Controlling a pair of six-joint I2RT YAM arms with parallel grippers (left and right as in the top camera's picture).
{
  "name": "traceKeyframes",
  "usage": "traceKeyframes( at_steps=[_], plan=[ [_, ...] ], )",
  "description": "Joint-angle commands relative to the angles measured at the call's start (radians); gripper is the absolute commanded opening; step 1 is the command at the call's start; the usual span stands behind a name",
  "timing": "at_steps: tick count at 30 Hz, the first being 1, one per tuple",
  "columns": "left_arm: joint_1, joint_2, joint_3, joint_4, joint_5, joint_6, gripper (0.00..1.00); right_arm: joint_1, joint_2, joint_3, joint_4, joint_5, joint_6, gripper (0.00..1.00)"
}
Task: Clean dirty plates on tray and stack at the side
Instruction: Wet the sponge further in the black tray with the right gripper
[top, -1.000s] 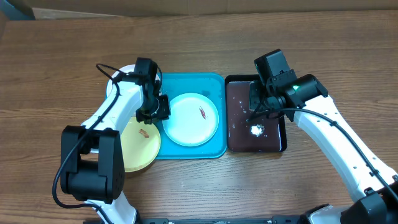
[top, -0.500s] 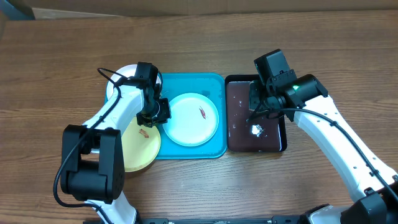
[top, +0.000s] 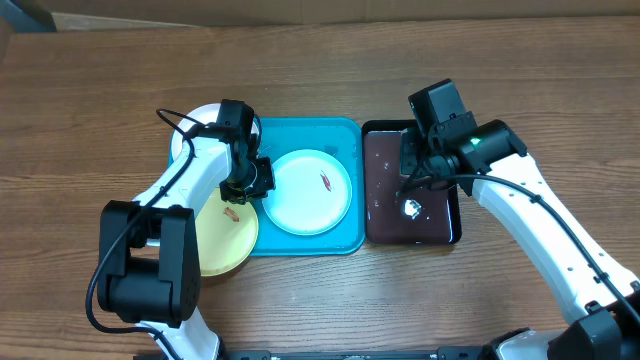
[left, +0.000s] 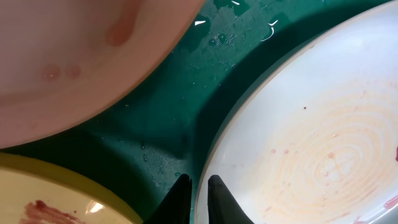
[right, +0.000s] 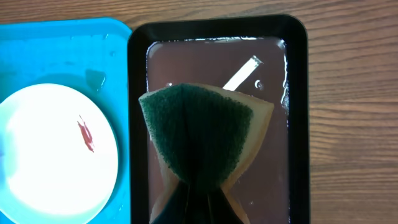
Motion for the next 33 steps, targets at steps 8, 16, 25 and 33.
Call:
traceKeyframes(
  at_steps=[8,16,25,33],
  plan=[
    [-0.013,0.013,-0.009,0.002,0.011,-0.001,0.13,-0.002,0.001,-0.127,0.121,0.009,-0.004,0.04],
    [-0.013,0.013,-0.009,0.007,0.011,-0.001,0.11,-0.002,0.001,-0.184,0.211,0.009,-0.058,0.04],
    [-0.013,0.013,-0.009,0.007,0.01,-0.001,0.11,-0.002,0.001,-0.246,0.27,0.009,-0.063,0.04],
    [-0.013,0.013,-0.009,0.007,0.011,-0.001,0.04,-0.002,0.001,-0.217,0.257,0.005,-0.056,0.04]
  ],
)
